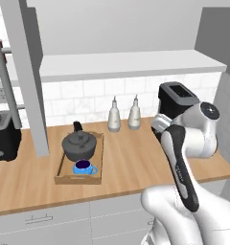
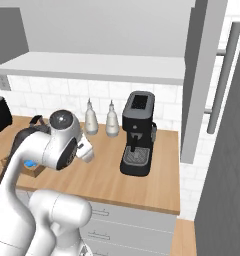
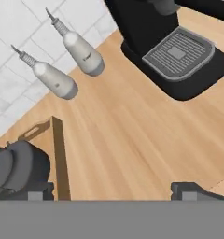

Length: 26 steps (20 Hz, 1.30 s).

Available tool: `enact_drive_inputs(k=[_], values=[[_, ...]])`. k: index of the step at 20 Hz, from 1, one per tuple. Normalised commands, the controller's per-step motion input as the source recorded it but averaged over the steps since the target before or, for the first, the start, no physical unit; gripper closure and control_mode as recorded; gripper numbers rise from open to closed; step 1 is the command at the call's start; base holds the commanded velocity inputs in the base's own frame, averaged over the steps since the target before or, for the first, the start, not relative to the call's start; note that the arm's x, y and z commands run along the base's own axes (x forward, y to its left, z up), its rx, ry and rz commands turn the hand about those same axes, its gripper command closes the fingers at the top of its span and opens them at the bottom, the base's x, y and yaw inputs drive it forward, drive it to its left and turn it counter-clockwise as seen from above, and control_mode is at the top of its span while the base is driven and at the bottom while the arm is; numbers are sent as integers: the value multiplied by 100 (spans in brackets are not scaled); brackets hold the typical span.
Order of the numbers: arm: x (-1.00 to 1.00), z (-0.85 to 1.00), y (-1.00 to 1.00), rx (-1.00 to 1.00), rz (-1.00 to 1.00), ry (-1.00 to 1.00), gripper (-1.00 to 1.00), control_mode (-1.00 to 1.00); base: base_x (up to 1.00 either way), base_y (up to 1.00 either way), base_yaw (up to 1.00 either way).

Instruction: Pick the kettle from the counter and place it on the tray. Then pick the mug from the cabinet and place it on the tray. Then close the cabinet doors.

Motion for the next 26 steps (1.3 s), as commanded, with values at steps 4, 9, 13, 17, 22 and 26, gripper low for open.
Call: enact_drive_inputs(k=[4,9,13,17,22,26], values=[[-7,56,-68,0,-42,20,-100,-100,0,0,0],[-24,37,-77,0,-28,9,-100,-100,0,0,0],[-2,-3,-23,1,-8,0,-100,-100,0,0,0],[-44,0,-22,8,-11,-13,-100,-100,0,0,0],[-38,2,-25,7,-35,-11,100,-100,0,0,0],[-11,12,-48,10,-31,-5,100,-100,0,0,0]])
